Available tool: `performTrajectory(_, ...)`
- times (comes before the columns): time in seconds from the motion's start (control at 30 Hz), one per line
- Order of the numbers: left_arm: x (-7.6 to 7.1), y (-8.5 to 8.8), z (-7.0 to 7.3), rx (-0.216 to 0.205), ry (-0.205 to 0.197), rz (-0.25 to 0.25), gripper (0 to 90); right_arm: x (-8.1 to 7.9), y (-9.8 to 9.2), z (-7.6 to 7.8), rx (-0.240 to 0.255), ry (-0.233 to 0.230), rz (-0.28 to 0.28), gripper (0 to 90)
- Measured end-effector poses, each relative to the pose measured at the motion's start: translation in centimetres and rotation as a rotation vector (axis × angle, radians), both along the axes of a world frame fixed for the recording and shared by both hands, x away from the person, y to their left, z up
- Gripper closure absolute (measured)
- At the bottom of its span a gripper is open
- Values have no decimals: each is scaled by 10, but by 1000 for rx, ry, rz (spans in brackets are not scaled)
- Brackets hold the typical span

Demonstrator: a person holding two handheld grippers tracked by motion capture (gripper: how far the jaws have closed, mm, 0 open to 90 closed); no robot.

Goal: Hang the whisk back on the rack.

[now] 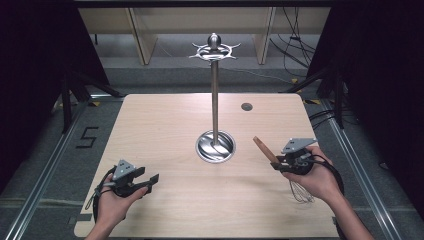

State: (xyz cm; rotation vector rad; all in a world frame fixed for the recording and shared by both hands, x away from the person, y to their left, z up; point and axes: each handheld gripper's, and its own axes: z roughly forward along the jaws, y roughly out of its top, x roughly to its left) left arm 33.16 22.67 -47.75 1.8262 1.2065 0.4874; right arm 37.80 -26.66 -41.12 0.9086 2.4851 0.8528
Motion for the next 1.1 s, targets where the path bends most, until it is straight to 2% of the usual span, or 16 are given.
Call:
performTrajectory(0.03, 0, 0, 0, -2, -1, 1, 373, -2, 1, 0, 26, -20, -22, 696)
performTrajectory(0.07, 0, 0, 0, -1, -1, 1, 373, -3, -2, 4, 23, -11, -20, 696)
performTrajectory(0.2, 0, 0, 0, 0, 1, 4, 373, -8, -6, 8, 78, -53, -57, 696)
performTrajectory(0.27, 0, 0, 0, -8, -1, 4, 373, -9, -8, 10, 98, -88, -68, 697)
performTrajectory(0.3, 0, 0, 1, 2, 2, -1, 373, -9, -9, 11, 105, -97, -70, 697)
performTrajectory(0.33, 0, 0, 1, 0, 0, -3, 373, -8, -11, 12, 103, -112, -55, 697)
performTrajectory(0.4, 0, 0, 1, 0, 1, 0, 373, -10, -11, 13, 116, -92, -81, 697)
performTrajectory(0.43, 0, 0, 1, -1, 1, 1, 373, -11, -10, 13, 127, -98, -92, 697)
performTrajectory(0.57, 0, 1, 1, 2, -1, -4, 373, -11, -12, 15, 123, -112, -83, 698)
performTrajectory(0.67, 0, 0, 0, -4, -2, 0, 373, -9, -12, 17, 129, -149, -71, 698)
performTrajectory(0.77, 0, 0, 0, -3, -3, -1, 373, -12, -11, 19, 153, -133, -104, 698)
performTrajectory(0.8, 0, 0, 0, -3, -2, -1, 373, -11, -12, 20, 144, -153, -84, 699)
performTrajectory(0.93, 0, 0, 1, 3, -8, -1, 373, -12, -13, 24, 150, -137, -99, 699)
performTrajectory(0.97, 0, 0, 1, 3, -8, -1, 373, -11, -12, 24, 153, -158, -99, 699)
performTrajectory(1.0, 0, 0, 1, 1, -8, -1, 373, -11, -13, 25, 151, -153, -97, 699)
performTrajectory(1.1, 0, 0, 0, -3, -3, 0, 373, -9, -14, 30, 148, -177, -85, 699)
